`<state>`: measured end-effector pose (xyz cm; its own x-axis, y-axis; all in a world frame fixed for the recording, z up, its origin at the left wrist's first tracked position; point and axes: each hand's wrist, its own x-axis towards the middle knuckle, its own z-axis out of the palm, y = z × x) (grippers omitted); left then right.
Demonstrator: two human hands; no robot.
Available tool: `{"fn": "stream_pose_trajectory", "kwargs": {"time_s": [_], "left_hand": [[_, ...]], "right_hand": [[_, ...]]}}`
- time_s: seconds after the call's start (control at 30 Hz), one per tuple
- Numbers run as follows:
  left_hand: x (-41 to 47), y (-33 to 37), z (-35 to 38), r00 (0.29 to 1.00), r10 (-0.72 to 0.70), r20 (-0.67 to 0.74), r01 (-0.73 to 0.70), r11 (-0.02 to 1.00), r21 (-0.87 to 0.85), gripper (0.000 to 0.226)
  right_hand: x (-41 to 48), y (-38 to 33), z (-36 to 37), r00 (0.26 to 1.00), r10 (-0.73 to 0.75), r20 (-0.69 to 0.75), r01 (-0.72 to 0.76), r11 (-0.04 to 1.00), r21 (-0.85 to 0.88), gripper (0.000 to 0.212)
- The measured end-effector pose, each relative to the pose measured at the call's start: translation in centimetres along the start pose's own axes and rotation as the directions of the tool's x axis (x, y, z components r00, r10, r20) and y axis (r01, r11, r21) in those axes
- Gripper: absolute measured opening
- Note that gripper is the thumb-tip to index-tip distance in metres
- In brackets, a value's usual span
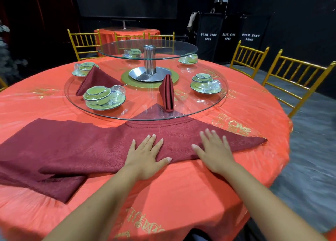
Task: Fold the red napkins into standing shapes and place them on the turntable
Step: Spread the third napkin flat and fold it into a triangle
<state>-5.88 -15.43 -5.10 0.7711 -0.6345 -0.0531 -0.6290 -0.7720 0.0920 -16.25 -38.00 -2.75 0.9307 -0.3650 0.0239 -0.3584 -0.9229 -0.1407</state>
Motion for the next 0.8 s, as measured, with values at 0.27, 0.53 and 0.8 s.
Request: {"fn": "stream_pose_trajectory", "kwargs": {"time_s": [0.27, 0.53, 0.8], "left_hand": [[0.1, 0.0, 0.0, 1.0, -0.006, 0.001, 0.006, 1.0, 0.004, 0.091], [-0.3, -0.7, -0.1, 1.0, 0.021, 0.008, -0.021, 0.999, 0.027, 0.087], [-3.2, -8.3, -1.7, 0.999, 0.04, 0.02, -0.043, 0.984, 0.171, 0.091]], "right_hand": [[0.9, -7.1, 2.7, 0.987, -0.152, 0.057, 0.148, 0.986, 0.074, 0.07], [1.3, -6.7, 3.6, 0.988, -0.14, 0.07, 0.135, 0.988, 0.073, 0.068], [1.4, -6.5, 3.9, 0.987, -0.145, 0.069, 0.143, 0.989, 0.04, 0.069]]}}
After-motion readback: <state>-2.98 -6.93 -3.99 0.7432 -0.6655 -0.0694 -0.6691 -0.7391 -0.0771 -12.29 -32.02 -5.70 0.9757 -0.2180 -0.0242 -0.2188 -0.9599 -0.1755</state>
